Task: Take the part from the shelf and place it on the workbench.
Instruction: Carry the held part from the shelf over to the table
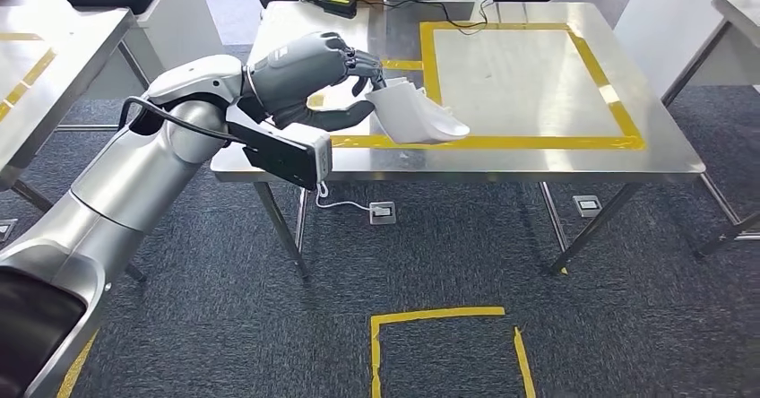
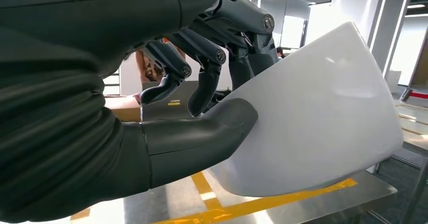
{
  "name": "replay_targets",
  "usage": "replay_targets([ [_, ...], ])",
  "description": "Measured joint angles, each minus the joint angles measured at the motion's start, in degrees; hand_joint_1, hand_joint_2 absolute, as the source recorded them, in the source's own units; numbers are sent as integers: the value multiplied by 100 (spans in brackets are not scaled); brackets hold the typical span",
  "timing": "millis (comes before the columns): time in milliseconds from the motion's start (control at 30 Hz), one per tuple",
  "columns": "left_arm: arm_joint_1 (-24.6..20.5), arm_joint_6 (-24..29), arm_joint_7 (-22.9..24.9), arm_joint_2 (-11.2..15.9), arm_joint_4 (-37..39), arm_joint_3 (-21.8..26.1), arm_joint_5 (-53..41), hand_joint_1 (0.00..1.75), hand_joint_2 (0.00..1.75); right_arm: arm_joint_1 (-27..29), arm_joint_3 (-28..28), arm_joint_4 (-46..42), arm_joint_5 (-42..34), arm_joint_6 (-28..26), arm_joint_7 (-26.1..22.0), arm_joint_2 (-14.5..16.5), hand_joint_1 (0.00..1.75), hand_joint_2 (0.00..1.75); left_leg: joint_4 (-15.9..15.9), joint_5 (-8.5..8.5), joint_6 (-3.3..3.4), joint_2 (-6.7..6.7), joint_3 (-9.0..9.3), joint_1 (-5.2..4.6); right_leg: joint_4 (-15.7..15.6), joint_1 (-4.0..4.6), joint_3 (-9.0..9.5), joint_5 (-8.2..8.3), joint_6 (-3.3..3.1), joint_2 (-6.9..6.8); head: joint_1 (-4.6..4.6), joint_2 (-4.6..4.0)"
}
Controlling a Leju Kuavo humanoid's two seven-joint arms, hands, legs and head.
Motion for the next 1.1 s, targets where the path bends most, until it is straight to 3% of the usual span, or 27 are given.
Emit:
replay_targets([
  [67, 2, -67, 4, -2, 26, -21, -5, 175, 175, -1, 0, 0, -1, -3, 7, -11, 0, 175, 22, -16, 3, 109, -14, 3, 530, -10, -270, -165, 41, -52, 1, 0],
  [100, 3, -99, 4, -3, 41, -33, -6, 175, 175, 4, 0, 0, -1, -3, 10, -16, 0, 175, 37, -28, -4, 161, -20, 8, 521, -17, -266, -103, 57, -68, 0, -1],
  [133, 1, -123, 4, -3, 55, -42, -6, 175, 175, 8, 0, 0, -1, -3, 14, -23, 0, 175, 60, -43, -18, 212, -24, 16, 297, -25, -145, 44, 70, -93, 0, -1],
  [200, -16, -137, 4, -4, 76, -49, -6, 175, 175, 7, 0, 0, -1, -3, 15, -30, 0, 175, 133, -97, -69, 308, -33, 13, -450, -30, 258, 343, 66, -253, 1, -1],
  [267, -55, -132, 4, -6, 92, -50, -14, 175, 175, -4, 0, -3, -7, -3, 13, -28, 0, 175, 193, -154, -137, 380, -39, -18, -842, -16, 463, 447, -24, -375, -2, -1],
  [367, -106, -111, 5, -25, 120, -74, -34, 175, 175, 2, 0, -7, -29, -9, 10, -26, 0, 175, 215, -208, -226, 462, -16, -29, -862, -21, 452, 464, -166, -270, -3, -1],
  [433, -122, -101, 4, -21, 139, -87, -43, 175, 175, 3, 0, -7, -46, -10, 10, -25, 0, 175, 453, -388, -295, 311, -110, 2, -884, -46, 459, 492, -230, -187, -8, 0],
  [500, -119, -99, 3, -7, 167, -99, -46, 175, 175, -2, -1, -8, -61, -14, 9, -26, 0, 175, 1107, -743, -349, 94, -403, 34, -891, -60, 452, 507, -265, -98, -17, 0],
  [533, -109, -101, 1, -3, 186, -110, -46, 175, 175, -2, -2, -9, -68, -16, 8, -27, 0, 175, 1479, -895, -363, 47, -576, 43, -891, -60, 447, 510, -271, -44, -17, 0],
  [567, -99, -105, -1, -3, 208, -122, -45, 175, 175, 2, -4, -9, -75, -20, 8, -27, 0, 175, 1727, -956, -367, 30, -695, 49, -890, -60, 444, 512, -271, 12, -18, -1],
  [600, -92, -110, -3, -3, 227, -132, -45, 175, 175, 5, -7, -9, -81, -23, 9, -26, 0, 175, 1787, -914, -363, 22, -728, 51, -889, -61, 443, 514, -268, 70, -17, -1],
  [667, -101, -118, -7, -5, 260, -142, -44, 175, 175, 10, -11, -9, -96, -32, 10, -25, 0, 175, 1253, -555, -324, -36, -478, 55, -887, -64, 449, 523, -252, 193, -18, -1],
  [733, -128, -117, -11, -8, 285, -143, -42, 175, 175, 8, -13, -9, -103, -49, 13, -21, 0, 175, 503, -262, -275, -246, -124, 60, -886, -66, 435, 540, -207, 295, -16, -1],
  [800, -145, -117, -15, -30, 309, -146, -38, 175, 175, 8, -15, -9, -104, -66, 14, -19, 0, 175, 216, -208, -242, -359, 2, 37, -901, -81, 402, 570, -129, 372, -13, -1],
  [867, -153, -117, -15, -61, 325, -150, -38, 175, 175, 16, -16, -9, -104, -71, 14, -19, 0, 175, 177, -171, -182, -259, 13, 22, -933, -100, 386, 605, -46, 420, -13, -1],
  [933, -171, -117, -16, -87, 337, -152, -37, 175, 175, 23, -17, -9, -104, -71, 14, -14, 0, 175, 115, -126, -93, -153, 33, 44, -795, -82, 307, 513, 4, 256, 4, -1],
  [1000, -184, -118, -17, -104, 354, -156, -36, 175, 175, 13, -17, -9, -104, -72, 14, -11, 0, 175, 89, -109, -35, -45, 35, 44, -208, -55, 23, 194, 31, 23, 24, -1],
  [1033, -184, -118, -16, -105, 366, -161, -36, 175, 175, 7, -17, -9, -107, -72, 14, -12, 0, 175, 93, -111, -20, 12, 27, 35, 181, -51, -166, 25, 42, -25, 27, -1],
  [1067, -179, -117, -15, -107, 380, -169, -37, 175, 175, 6, -17, -9, -111, -73, 15, -13, 0, 175, 100, -114, -14, 68, 20, 27, 485, -48, -311, -75, 48, -42, 27, -1],
  [1100, -175, -117, -14, -110, 395, -178, -37, 175, 175, 11, -17, -9, -116, -74, 16, -14, 0, 175, 107, -119, -11, 123, 15, 21, 607, -45, -364, -76, 49, -52, 27, -1],
])
